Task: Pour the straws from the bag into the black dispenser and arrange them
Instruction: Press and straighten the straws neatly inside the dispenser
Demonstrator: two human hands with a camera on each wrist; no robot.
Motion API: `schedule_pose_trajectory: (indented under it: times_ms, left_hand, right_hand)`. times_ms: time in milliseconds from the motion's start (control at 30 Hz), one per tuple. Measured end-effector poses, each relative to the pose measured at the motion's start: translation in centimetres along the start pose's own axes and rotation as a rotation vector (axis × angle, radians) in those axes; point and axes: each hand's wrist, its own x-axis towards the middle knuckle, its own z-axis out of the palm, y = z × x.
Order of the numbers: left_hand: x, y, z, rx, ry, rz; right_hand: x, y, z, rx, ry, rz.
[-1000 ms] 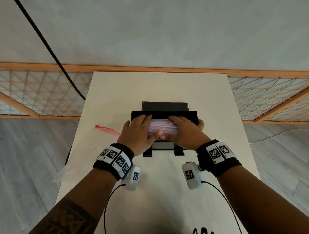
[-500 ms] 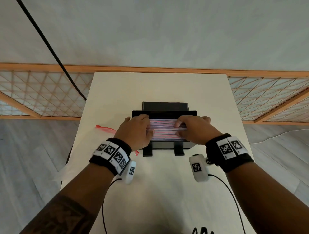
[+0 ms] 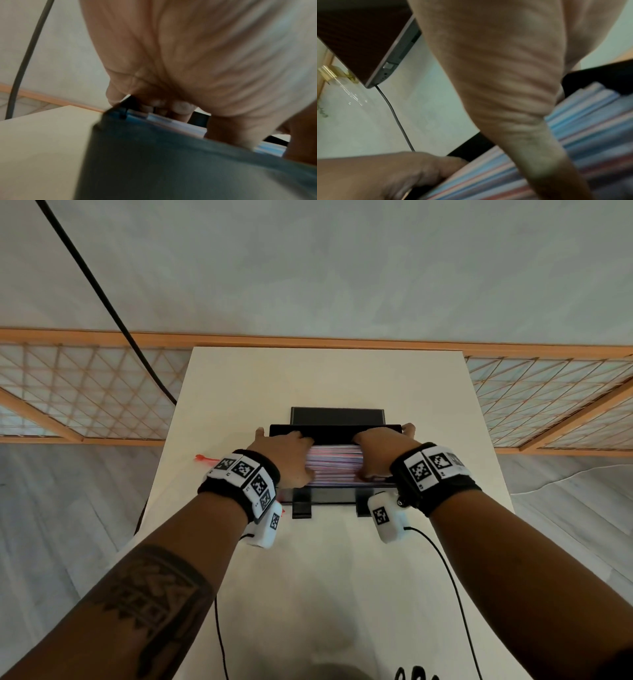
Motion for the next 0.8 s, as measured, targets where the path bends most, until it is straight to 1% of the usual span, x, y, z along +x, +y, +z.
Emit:
schedule_pose_trajectory:
  times_ms: [100,233,333,467,533,633,733,800]
  left_hand:
    - [0.4,0.1,-0.2,-0.022,-0.014,-0.012]
    - [0.4,0.5,-0.4,-0.061,-0.041,-0.041]
    - [0.2,0.5,-0.3,-0.087,-0.027,-0.031]
    - [0.0,0.3,-0.2,-0.119,0.033,-0.023]
    - [0.0,0.3,-0.1,-0.109,0.086,-0.016]
    - [-0.3,0.4,0.5,-0.074,0.244,0.006]
    - [-0.7,0.6,1.6,-0.044,0.409,-0.016]
    - [-0.9,0.7,2.5,-0.089,0.502,-0.049]
  right_hand:
    - [0.5,-0.4,0.6,-0.02,-0.029,0.033]
    - [0.3,-0.5,1.3,-0.046,0.02,0.038]
    - [-0.2,-0.3,1.4,-0.021,0.047,0.022]
    - [-0.3,-0.1,1.3,0.013,0.05,0.009]
    - [-0.3,-0.2,1.5,0.012,0.06,0.02]
    - [-0.5,-0.3,2.0,0.013,0.118,0.032]
    - [-0.9,-0.4,2.8,0.019,0.268,0.058]
    - [-1.2,-0.5,3.5,0.04,0.383,0.071]
